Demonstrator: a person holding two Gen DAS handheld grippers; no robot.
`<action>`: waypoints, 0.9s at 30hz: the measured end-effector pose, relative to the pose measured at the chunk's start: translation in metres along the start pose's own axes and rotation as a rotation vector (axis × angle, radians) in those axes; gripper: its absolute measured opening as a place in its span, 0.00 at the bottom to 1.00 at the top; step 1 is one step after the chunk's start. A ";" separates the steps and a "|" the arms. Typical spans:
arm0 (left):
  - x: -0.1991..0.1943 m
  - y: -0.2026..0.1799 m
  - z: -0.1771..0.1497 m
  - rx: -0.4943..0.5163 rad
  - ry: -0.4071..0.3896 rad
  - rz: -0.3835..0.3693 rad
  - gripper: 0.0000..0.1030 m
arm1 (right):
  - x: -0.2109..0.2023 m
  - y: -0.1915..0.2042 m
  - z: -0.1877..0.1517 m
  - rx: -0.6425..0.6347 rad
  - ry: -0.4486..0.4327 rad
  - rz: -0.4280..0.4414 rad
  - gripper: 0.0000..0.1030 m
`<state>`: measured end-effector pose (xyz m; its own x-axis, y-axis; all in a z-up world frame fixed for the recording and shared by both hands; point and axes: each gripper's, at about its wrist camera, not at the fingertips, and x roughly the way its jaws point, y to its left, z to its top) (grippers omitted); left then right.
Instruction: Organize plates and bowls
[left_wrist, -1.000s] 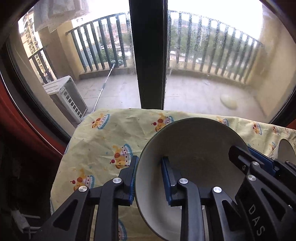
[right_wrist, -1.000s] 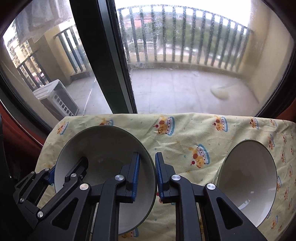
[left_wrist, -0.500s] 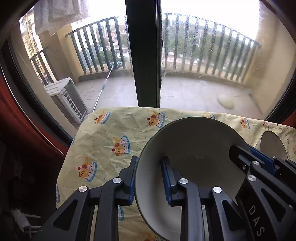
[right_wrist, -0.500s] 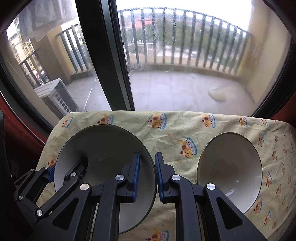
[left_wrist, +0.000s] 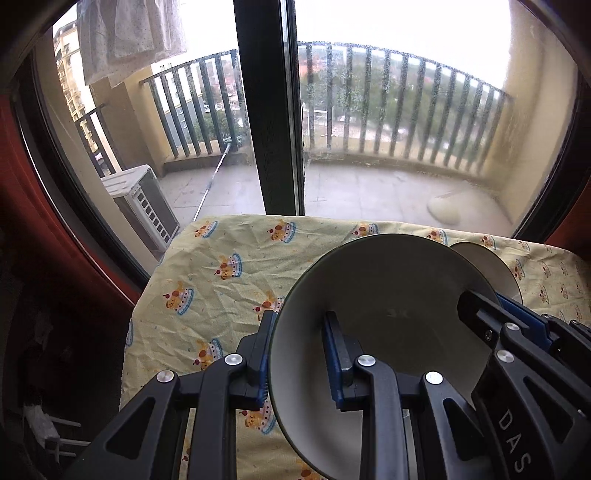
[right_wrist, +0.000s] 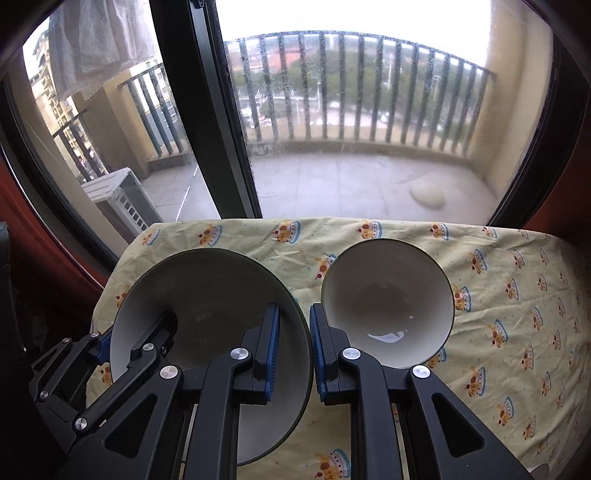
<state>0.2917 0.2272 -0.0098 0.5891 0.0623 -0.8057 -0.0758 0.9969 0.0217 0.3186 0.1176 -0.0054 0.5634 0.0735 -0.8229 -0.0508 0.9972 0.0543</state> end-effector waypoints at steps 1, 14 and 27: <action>-0.006 -0.004 -0.003 -0.001 -0.002 0.000 0.23 | -0.005 -0.005 -0.003 0.003 -0.002 0.001 0.20; -0.073 -0.066 -0.042 0.012 -0.034 -0.018 0.23 | -0.080 -0.073 -0.044 0.023 -0.032 -0.009 0.20; -0.120 -0.141 -0.085 0.027 -0.055 -0.061 0.23 | -0.141 -0.157 -0.091 0.051 -0.062 -0.031 0.20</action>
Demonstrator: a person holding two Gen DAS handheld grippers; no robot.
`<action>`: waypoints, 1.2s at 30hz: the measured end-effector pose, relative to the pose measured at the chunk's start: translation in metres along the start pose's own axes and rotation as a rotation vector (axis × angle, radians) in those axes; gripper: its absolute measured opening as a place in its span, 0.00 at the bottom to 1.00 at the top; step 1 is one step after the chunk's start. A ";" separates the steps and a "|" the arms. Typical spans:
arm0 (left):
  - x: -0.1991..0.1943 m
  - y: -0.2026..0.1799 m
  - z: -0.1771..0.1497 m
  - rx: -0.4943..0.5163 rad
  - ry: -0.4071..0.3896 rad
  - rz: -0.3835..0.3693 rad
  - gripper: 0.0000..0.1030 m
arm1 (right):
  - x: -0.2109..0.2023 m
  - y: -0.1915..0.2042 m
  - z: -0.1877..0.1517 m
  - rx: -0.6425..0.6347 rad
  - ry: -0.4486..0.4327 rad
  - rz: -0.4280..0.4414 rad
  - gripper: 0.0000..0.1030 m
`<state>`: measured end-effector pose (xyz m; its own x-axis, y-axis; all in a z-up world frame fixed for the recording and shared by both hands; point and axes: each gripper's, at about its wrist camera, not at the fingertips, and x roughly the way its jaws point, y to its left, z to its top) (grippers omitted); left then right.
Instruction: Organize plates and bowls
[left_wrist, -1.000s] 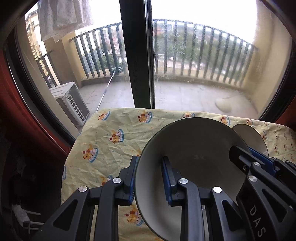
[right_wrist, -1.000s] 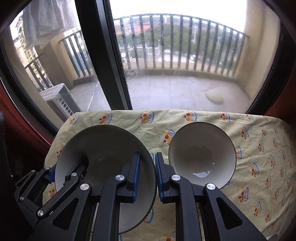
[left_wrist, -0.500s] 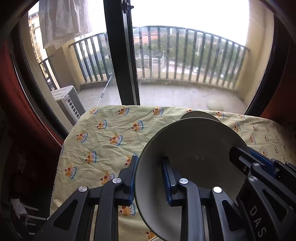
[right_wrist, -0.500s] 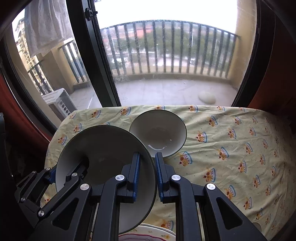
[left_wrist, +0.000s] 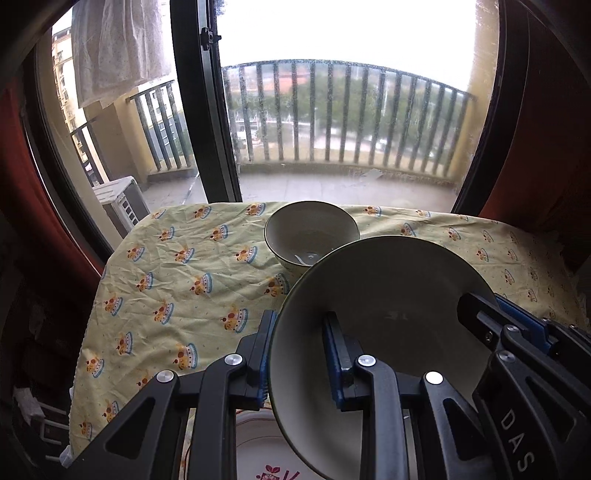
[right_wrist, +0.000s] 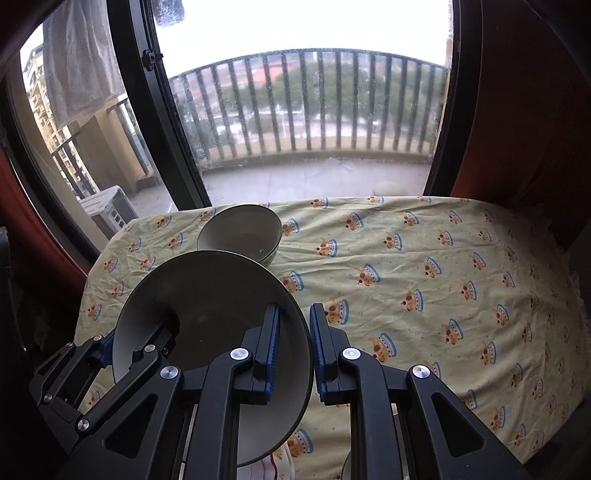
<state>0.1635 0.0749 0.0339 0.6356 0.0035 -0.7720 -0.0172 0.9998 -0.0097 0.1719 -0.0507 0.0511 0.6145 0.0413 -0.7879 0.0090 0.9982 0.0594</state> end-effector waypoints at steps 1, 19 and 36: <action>-0.002 -0.006 -0.003 0.003 0.000 -0.004 0.23 | -0.003 -0.006 -0.003 0.002 -0.002 -0.004 0.20; -0.030 -0.091 -0.053 0.041 0.011 -0.064 0.23 | -0.045 -0.100 -0.053 0.035 -0.011 -0.041 0.20; -0.007 -0.127 -0.101 0.060 0.135 -0.079 0.23 | -0.023 -0.144 -0.106 0.066 0.106 -0.062 0.20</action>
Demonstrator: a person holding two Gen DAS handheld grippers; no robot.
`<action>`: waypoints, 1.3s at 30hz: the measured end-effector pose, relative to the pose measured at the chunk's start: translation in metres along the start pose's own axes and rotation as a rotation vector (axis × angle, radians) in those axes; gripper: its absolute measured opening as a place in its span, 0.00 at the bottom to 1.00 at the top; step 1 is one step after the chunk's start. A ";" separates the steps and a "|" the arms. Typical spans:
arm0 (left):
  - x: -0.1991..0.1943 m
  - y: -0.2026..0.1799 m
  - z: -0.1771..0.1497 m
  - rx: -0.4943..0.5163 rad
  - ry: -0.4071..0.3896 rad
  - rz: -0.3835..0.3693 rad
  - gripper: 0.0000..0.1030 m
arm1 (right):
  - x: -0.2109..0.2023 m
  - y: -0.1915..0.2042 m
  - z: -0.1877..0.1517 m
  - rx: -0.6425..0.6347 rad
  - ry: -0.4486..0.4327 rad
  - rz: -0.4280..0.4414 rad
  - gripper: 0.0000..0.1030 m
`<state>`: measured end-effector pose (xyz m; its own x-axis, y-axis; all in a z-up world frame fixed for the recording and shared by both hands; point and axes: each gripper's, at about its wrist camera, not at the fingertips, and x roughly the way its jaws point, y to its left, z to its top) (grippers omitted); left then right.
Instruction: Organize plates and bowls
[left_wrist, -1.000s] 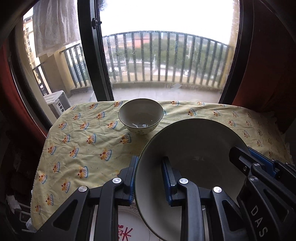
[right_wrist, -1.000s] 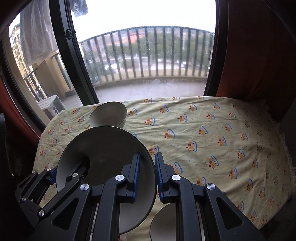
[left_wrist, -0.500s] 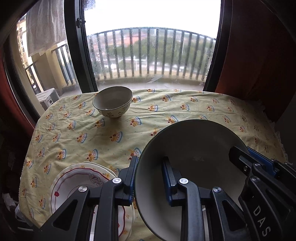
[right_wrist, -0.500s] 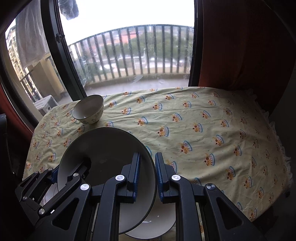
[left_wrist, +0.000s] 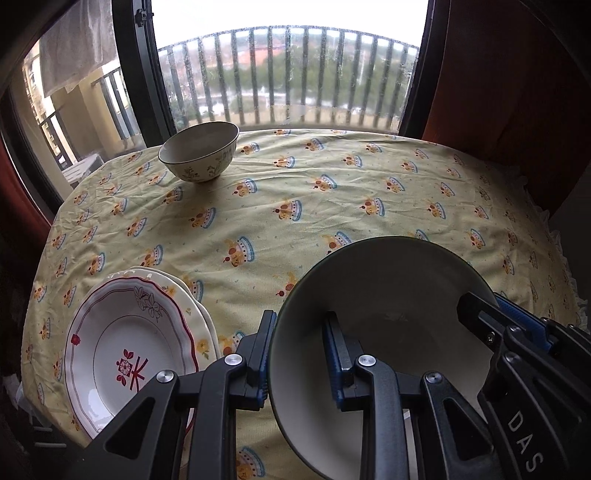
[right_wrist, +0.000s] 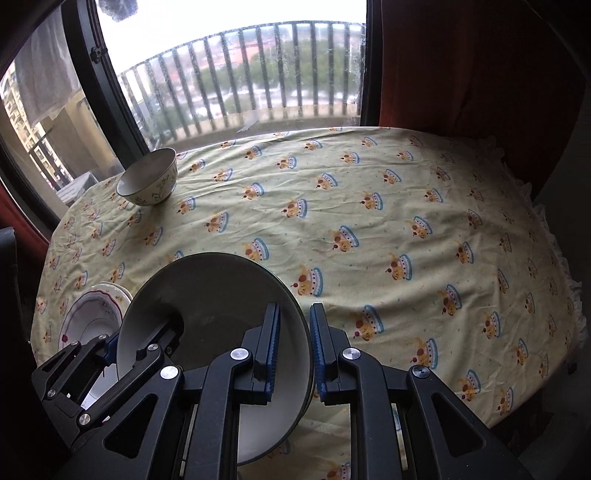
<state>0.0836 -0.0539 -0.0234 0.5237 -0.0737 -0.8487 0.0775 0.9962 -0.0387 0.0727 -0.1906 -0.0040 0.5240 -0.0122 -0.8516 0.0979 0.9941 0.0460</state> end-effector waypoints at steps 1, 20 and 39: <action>0.002 -0.001 -0.001 0.001 0.007 0.002 0.23 | 0.002 0.000 -0.002 -0.001 0.005 0.000 0.20; 0.031 0.001 -0.017 -0.021 0.101 0.004 0.22 | 0.031 -0.001 -0.020 0.015 0.070 -0.011 0.19; 0.009 0.032 0.002 -0.045 0.052 -0.105 0.72 | 0.020 0.029 0.000 0.027 0.034 -0.025 0.77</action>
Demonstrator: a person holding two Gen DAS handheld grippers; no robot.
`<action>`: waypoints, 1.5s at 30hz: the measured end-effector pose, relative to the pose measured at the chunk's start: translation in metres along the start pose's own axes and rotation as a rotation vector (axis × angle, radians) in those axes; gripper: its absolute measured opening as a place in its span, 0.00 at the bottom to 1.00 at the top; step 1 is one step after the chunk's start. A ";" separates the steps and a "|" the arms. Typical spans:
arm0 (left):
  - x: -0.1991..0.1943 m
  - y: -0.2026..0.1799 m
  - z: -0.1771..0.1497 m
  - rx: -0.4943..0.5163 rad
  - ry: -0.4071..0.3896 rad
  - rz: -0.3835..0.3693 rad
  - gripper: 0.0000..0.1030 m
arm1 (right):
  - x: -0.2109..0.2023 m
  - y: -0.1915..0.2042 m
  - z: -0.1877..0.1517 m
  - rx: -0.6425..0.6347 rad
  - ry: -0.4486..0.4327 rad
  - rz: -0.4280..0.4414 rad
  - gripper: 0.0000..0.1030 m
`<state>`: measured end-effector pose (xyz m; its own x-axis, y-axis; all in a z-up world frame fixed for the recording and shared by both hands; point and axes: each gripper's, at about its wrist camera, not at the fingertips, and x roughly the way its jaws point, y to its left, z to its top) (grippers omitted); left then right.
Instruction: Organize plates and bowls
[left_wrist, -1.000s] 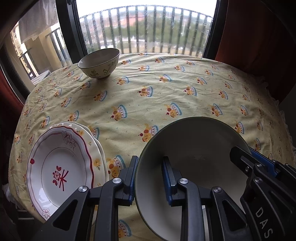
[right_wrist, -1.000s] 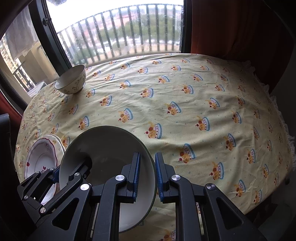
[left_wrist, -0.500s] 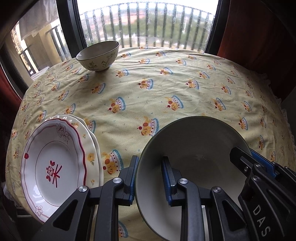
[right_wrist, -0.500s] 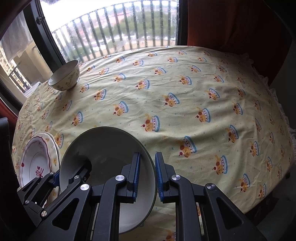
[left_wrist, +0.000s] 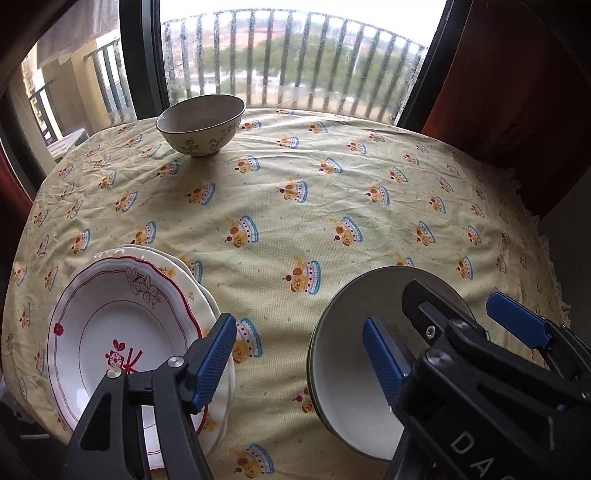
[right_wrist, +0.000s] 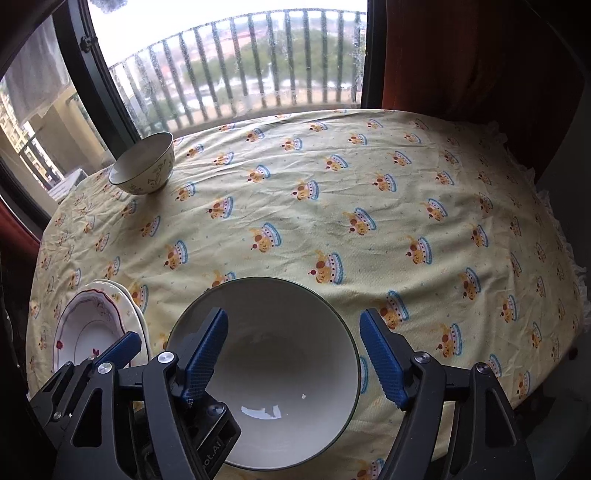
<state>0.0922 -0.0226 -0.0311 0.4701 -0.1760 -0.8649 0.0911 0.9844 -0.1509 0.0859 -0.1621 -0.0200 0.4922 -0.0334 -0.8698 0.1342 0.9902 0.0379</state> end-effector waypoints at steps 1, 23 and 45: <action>-0.003 0.003 0.004 0.002 -0.009 -0.007 0.74 | -0.002 0.004 0.004 -0.004 -0.009 0.001 0.79; 0.003 0.104 0.125 -0.018 -0.094 0.082 0.80 | 0.022 0.124 0.116 -0.082 -0.080 0.080 0.80; 0.095 0.156 0.224 0.011 -0.131 0.149 0.67 | 0.119 0.181 0.204 -0.014 -0.130 0.049 0.67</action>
<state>0.3480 0.1128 -0.0299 0.5890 -0.0288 -0.8076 0.0211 0.9996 -0.0203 0.3441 -0.0146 -0.0167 0.6055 -0.0013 -0.7959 0.0956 0.9929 0.0710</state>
